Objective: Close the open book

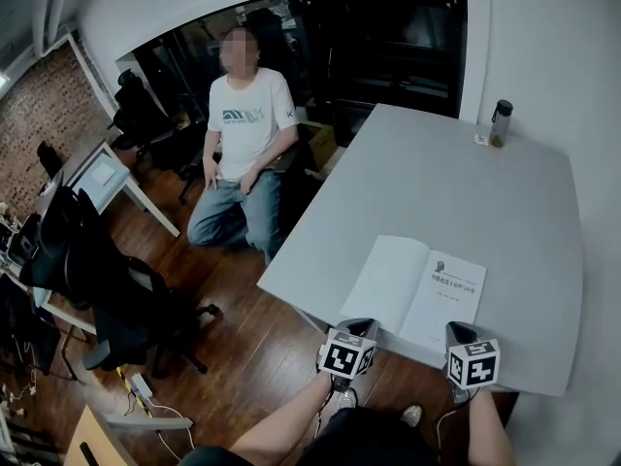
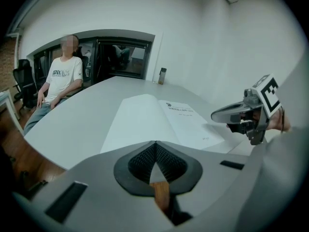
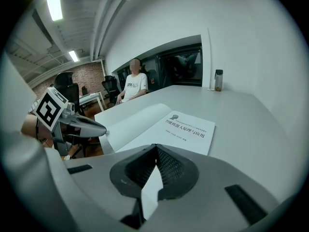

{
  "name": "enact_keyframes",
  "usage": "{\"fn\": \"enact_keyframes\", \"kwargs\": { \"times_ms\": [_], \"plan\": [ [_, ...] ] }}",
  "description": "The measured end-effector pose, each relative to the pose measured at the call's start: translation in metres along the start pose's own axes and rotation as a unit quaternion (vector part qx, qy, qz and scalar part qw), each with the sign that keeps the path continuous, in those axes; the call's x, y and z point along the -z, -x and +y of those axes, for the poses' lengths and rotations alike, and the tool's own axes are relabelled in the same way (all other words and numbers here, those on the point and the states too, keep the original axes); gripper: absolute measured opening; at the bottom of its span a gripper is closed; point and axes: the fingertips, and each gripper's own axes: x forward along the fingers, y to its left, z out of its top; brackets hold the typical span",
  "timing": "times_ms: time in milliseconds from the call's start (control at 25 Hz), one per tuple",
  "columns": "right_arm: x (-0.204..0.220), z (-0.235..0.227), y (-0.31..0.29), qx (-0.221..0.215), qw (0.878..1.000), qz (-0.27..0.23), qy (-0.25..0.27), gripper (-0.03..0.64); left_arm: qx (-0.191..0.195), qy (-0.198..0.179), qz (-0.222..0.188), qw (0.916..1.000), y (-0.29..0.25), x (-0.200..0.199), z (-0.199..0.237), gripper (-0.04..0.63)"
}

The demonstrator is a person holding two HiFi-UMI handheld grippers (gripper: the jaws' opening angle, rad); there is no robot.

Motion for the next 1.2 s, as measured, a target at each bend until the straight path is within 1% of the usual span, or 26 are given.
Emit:
{"fn": "enact_keyframes", "kwargs": {
  "times_ms": [320, 520, 600, 760, 1000, 1080, 1200],
  "plan": [
    [-0.002, 0.019, -0.015, -0.009, 1.0, 0.009, 0.014, 0.005, -0.001, 0.015, 0.028, 0.9995, -0.003, 0.026, 0.014, 0.005],
    [0.002, 0.019, -0.012, -0.004, 1.0, 0.015, 0.017, 0.005, -0.009, 0.031, 0.023, 0.9992, -0.011, 0.022, 0.021, 0.005],
    [0.003, 0.015, -0.009, 0.001, 1.0, 0.016, 0.016, 0.005, -0.007, 0.033, 0.011, 0.9994, -0.01, 0.016, 0.018, 0.005],
    [0.003, 0.007, -0.003, 0.008, 1.0, 0.012, 0.011, 0.005, 0.008, 0.029, -0.034, 0.9989, -0.004, -0.006, 0.001, 0.005],
    [-0.001, 0.0, 0.005, 0.011, 1.0, -0.004, 0.007, 0.005, 0.037, 0.013, -0.088, 0.9954, 0.003, -0.039, -0.032, 0.005],
    [-0.004, -0.004, 0.01, 0.013, 1.0, -0.011, 0.004, 0.005, 0.051, 0.005, -0.092, 0.9944, 0.001, -0.045, -0.046, 0.005],
    [-0.006, -0.01, 0.017, 0.014, 1.0, -0.023, -0.002, 0.005, 0.075, -0.01, -0.08, 0.9939, -0.007, -0.045, -0.071, 0.005]
  ]
}}
